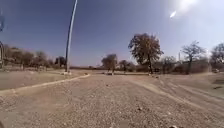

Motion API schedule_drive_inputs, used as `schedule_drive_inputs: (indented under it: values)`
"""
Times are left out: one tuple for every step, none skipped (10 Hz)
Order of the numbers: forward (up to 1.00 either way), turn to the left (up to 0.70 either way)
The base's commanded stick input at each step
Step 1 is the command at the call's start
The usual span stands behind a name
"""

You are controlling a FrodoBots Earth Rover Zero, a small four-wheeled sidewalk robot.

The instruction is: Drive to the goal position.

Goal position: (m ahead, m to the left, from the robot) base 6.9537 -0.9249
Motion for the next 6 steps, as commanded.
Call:
schedule_drive_inputs:
  values:
    - [0.50,0.00]
    - [0.50,0.00]
    - [0.50,0.00]
    - [0.50,0.00]
    - [0.50,0.00]
    - [0.50,0.00]
